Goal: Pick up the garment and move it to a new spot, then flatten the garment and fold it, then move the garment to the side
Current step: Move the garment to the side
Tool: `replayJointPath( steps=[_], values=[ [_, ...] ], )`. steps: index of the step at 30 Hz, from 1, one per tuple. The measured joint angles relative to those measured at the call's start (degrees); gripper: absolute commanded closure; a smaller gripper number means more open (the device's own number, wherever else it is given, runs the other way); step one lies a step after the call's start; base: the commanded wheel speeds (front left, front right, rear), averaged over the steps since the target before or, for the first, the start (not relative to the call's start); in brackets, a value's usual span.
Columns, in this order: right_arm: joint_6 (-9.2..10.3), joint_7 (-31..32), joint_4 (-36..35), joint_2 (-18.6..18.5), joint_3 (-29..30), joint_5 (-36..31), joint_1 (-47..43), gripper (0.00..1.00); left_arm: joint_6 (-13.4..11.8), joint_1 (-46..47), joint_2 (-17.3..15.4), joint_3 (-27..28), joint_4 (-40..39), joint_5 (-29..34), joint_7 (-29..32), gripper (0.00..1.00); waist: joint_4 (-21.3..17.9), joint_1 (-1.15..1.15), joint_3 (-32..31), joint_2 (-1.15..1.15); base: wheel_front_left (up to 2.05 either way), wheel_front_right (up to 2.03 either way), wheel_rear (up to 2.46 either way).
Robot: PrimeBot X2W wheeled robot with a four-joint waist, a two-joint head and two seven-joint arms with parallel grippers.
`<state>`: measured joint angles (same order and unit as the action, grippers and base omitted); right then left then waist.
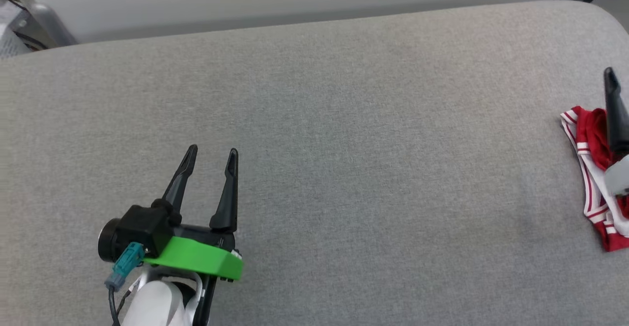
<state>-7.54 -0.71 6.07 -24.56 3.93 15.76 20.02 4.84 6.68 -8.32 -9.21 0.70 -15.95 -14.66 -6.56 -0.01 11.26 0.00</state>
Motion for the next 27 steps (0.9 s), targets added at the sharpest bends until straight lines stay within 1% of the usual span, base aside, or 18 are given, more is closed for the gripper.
replayJointPath(
  steps=[3,5,8,14,22,27],
  values=[
    [0.0,-1.0,-4.1,3.5,0.5,0.0,-4.1,0.0,0.0,-1.1,0.5,0.8,0.7,0.0,0.0,0.0,1.4,0.0,-1.8,0.0,0.0,0.0,0.0],
    [0.0,-1.5,-5.4,6.0,0.6,0.0,-7.0,0.0,0.0,-1.8,0.9,1.4,1.2,0.1,0.0,0.0,2.4,0.0,-2.8,0.0,0.0,0.0,0.0],
    [0.0,-2.6,-6.4,9.4,0.4,0.0,-10.2,0.0,0.0,-2.7,1.3,2.3,2.2,0.5,0.0,0.0,3.7,0.0,-4.2,0.0,0.0,0.0,0.0],
    [0.0,-5.2,-6.2,14.1,-0.3,0.1,-13.5,0.0,0.5,-4.0,2.6,3.3,2.9,1.4,0.0,0.0,5.8,0.0,-5.7,0.0,0.0,0.0,0.0],
    [0.0,-7.7,-3.3,16.8,-2.0,-0.9,-14.9,0.0,0.5,-4.3,3.3,5.5,4.3,4.3,0.0,0.0,6.9,0.0,-6.5,0.0,0.0,0.0,0.0],
    [0.0,-8.2,-2.3,16.9,-2.4,-0.9,-15.0,0.0,0.9,-4.4,4.0,6.6,3.8,4.5,0.0,0.0,6.8,0.0,-6.6,0.0,0.0,0.0,0.0]
  ],
)
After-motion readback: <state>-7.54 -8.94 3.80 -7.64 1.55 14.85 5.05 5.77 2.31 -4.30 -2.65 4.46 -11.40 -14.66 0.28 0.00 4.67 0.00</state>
